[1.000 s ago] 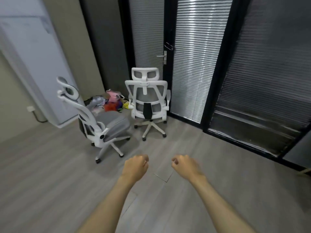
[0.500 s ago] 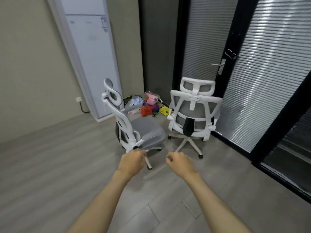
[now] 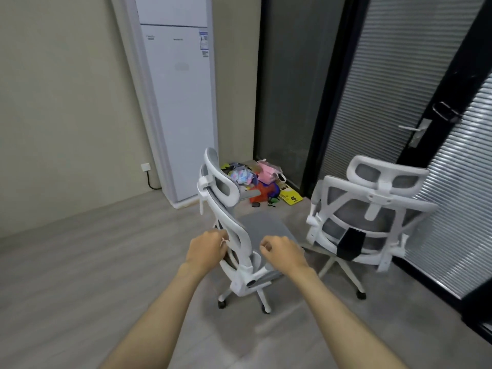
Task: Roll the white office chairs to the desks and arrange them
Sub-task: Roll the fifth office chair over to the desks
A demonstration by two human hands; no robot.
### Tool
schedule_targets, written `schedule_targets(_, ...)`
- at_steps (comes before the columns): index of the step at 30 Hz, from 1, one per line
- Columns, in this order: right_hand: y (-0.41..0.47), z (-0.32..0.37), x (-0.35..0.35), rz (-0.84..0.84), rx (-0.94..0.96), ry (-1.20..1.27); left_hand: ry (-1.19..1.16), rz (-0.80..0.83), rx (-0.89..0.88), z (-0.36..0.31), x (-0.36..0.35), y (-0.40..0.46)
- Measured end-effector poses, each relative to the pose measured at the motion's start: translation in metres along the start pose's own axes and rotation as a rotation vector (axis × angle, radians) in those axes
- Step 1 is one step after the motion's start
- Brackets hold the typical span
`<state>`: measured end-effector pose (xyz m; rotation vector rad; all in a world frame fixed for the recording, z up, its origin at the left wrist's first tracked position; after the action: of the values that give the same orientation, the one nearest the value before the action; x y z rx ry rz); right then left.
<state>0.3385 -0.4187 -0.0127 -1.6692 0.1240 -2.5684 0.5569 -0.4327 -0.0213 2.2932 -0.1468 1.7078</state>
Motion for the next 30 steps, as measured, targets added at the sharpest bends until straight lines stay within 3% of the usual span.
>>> schedule_targets(12,0.257,0.093,0.001,-0.221,0.155,0.236,0.041,-0.212,-0.12,0.136,0.015,0.229)
schedule_targets(22,0.371,0.134,-0.021,0.083,0.106,0.335,-0.025,0.047,-0.417,0.208,0.005,0.377)
schedule_targets(26,0.367,0.141,-0.03,0.019,0.027,0.318,-0.035,0.088,-0.489,0.23,0.001,0.407)
schedule_targets(30,0.348,0.152,-0.043,-0.165,-0.065,0.212,-0.053,0.176,-0.571,0.235,-0.004,0.419)
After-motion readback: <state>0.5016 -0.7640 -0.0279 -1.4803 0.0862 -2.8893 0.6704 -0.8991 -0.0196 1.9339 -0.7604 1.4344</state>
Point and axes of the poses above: each hand's wrist, its own y-axis towards the middle knuckle, its own x-axis out of the back of the hand, z = x × y, the point moved 3 cm from there along y, towards the middle knuckle, and after that the axes turned 7 degrees about -x, right-handed, at the moved point
